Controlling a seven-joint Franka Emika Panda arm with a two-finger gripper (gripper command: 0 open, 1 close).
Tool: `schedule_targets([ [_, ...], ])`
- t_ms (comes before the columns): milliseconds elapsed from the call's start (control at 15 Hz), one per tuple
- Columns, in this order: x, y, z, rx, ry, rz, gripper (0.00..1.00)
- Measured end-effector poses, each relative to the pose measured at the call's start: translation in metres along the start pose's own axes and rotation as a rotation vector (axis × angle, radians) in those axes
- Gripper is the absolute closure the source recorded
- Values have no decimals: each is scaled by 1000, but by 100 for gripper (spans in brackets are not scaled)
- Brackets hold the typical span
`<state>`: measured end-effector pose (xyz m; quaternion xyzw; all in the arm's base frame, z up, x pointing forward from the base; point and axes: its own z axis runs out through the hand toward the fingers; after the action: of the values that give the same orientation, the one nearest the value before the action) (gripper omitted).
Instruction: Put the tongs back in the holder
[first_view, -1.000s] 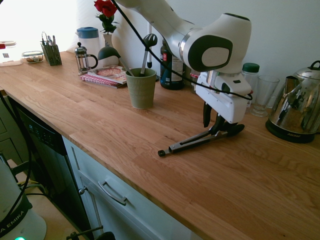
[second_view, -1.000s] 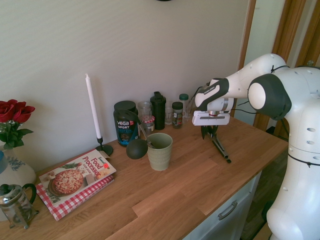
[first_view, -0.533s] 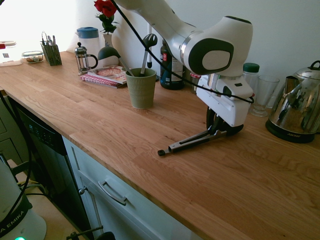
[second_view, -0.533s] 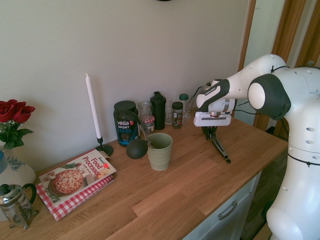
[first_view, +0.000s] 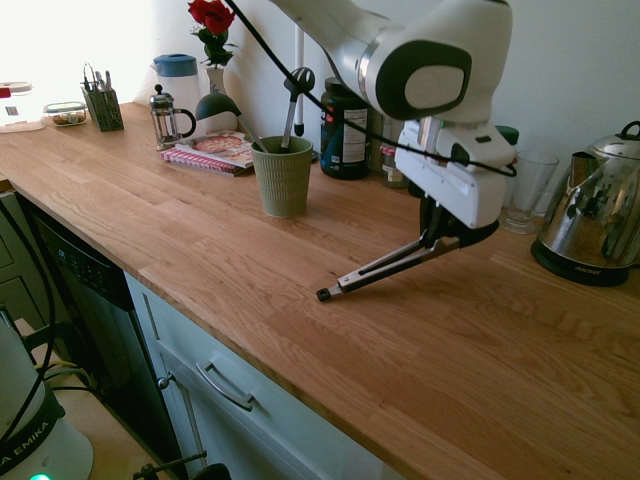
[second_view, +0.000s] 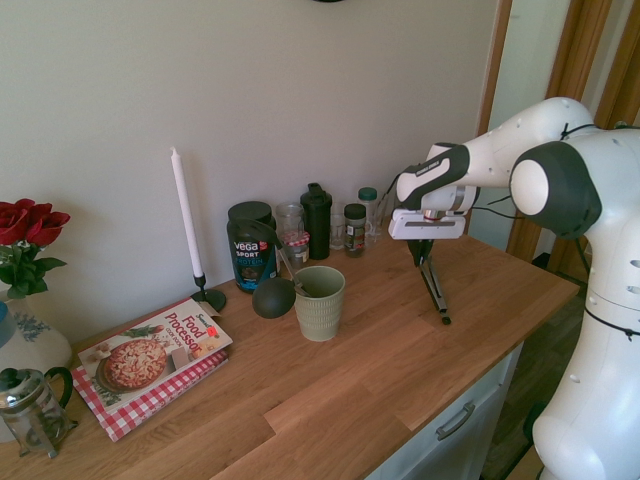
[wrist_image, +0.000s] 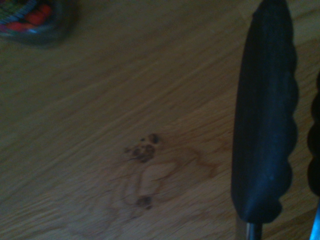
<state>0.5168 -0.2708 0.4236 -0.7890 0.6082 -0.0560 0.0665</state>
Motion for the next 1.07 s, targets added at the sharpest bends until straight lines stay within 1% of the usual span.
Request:
schedule_targets([
  [267,-43,-17,-89,80,7,-62,100],
  [467,-84,-38,-160,137,30,-126,100],
  [667,-146,-69,-223,183,62,-253,100],
  [800,-202,-95,-247,211,95,-336,100],
  [867,-228,-106,-251,218,117,-367,100],
  [1000,-268,-126,-246,231,178,-399,100],
  [1067,-281,-136,-236,234,199,-410,100],
])
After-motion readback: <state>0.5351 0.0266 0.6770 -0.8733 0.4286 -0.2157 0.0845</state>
